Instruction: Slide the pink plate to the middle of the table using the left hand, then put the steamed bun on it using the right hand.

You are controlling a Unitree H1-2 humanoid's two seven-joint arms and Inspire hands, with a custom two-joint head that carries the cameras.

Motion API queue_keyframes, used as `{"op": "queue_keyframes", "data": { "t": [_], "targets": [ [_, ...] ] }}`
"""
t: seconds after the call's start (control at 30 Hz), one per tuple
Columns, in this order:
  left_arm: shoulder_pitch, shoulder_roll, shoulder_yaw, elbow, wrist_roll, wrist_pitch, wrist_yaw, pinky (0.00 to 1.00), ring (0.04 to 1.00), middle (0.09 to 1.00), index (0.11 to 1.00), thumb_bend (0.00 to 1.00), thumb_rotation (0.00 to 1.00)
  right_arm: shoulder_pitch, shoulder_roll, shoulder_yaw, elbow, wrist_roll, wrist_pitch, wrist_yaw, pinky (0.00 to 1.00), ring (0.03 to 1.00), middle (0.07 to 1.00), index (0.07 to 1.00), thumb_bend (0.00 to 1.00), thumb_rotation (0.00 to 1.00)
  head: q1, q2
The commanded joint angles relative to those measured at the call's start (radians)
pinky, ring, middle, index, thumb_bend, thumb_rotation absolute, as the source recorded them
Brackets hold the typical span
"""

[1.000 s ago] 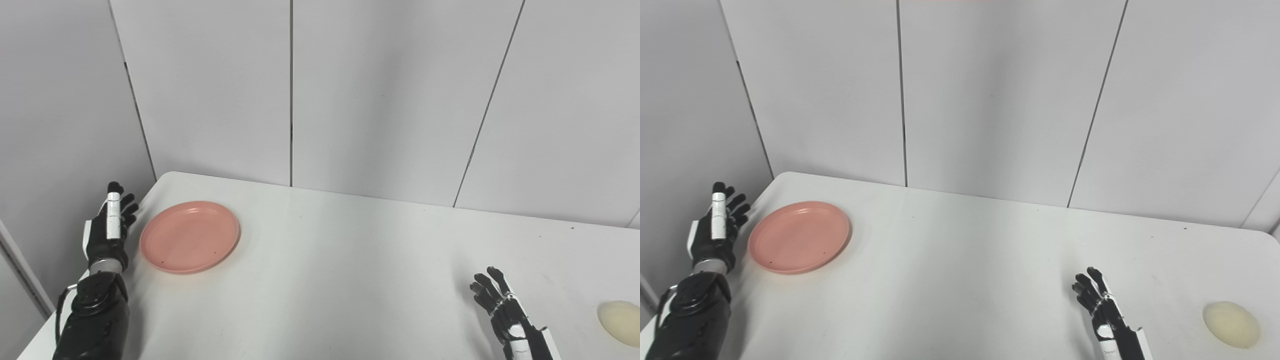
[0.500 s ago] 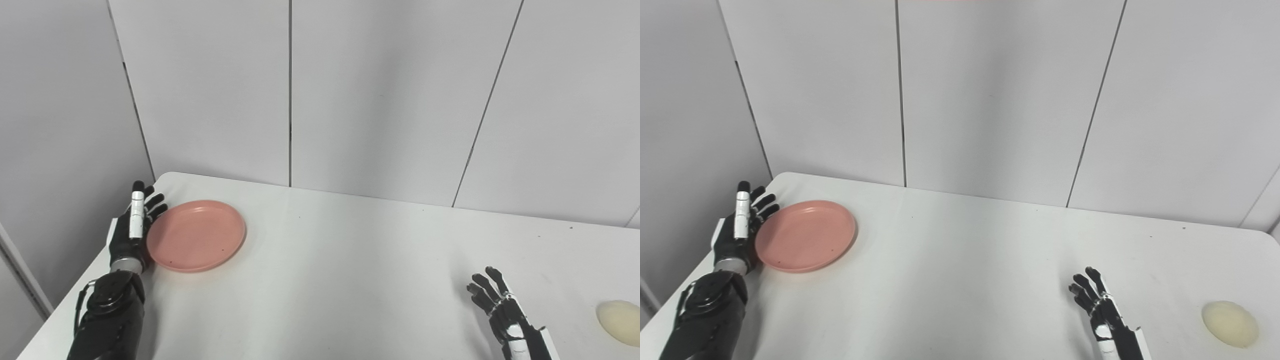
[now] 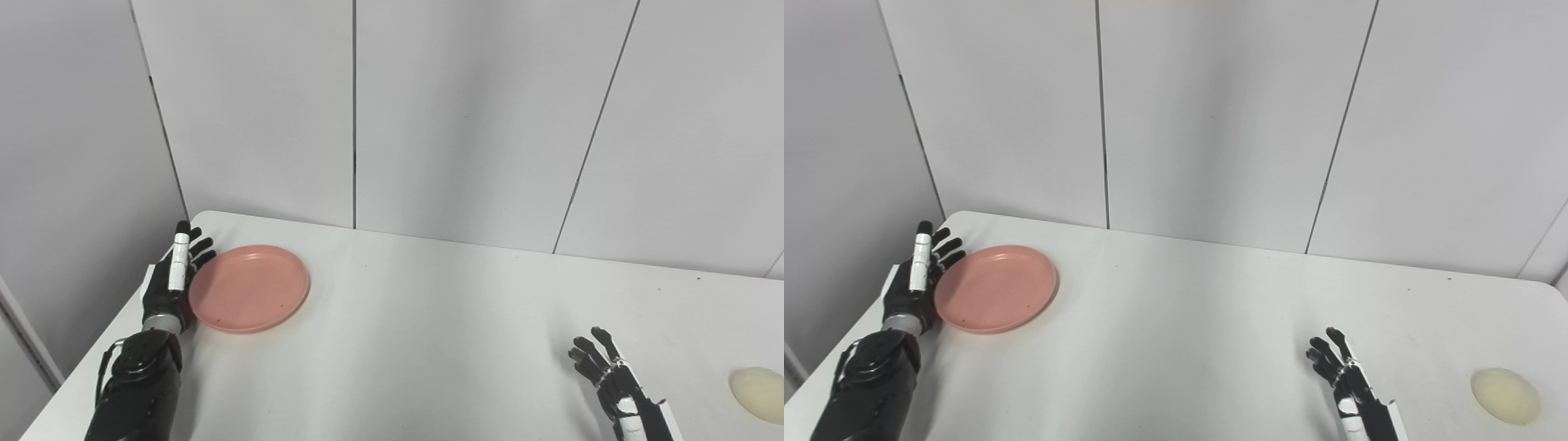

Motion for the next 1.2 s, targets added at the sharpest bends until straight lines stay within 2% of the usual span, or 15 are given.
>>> {"op": "queue_keyframes", "data": {
  "t": [0.0,0.23,0.53,0.73,0.93,1.17],
  "targets": [
    [-0.023,0.002,-0.017,-0.025,0.010,0.019,-0.025,0.86,0.842,0.850,0.847,0.85,0.93,0.040,0.012,0.008,0.030,-0.005,-0.021,-0.005,0.89,0.851,0.873,0.931,0.72,1.00,0.000,0.000],
    [-0.017,-0.002,-0.039,-0.054,0.013,0.013,-0.037,0.91,0.853,0.861,0.861,0.85,0.93,0.041,0.009,0.009,0.030,-0.018,-0.030,-0.003,0.88,0.853,0.872,0.936,0.70,1.00,-0.002,0.004],
    [-0.021,-0.011,-0.063,-0.069,0.026,-0.020,-0.064,0.85,0.836,0.843,0.860,0.91,0.91,0.038,0.012,0.013,0.028,-0.028,-0.024,-0.005,0.88,0.847,0.875,0.939,0.71,1.00,-0.005,0.002],
    [-0.016,-0.020,-0.078,-0.094,0.030,-0.020,-0.082,0.85,0.841,0.845,0.855,0.88,0.90,0.038,0.013,0.018,0.019,-0.044,-0.023,-0.009,0.88,0.845,0.874,0.936,0.69,1.00,-0.010,0.003],
    [-0.010,-0.031,-0.097,-0.120,0.053,-0.001,-0.092,0.82,0.832,0.835,0.853,0.89,0.91,0.040,0.015,0.023,0.009,-0.058,-0.020,-0.014,0.88,0.845,0.878,0.932,0.71,1.00,-0.015,0.007],
    [-0.010,-0.038,-0.139,-0.119,0.075,-0.027,-0.138,0.86,0.847,0.851,0.875,0.86,0.94,0.040,0.016,0.025,0.007,-0.067,-0.020,-0.016,0.87,0.843,0.880,0.932,0.72,1.00,-0.021,0.009]
  ]
}}
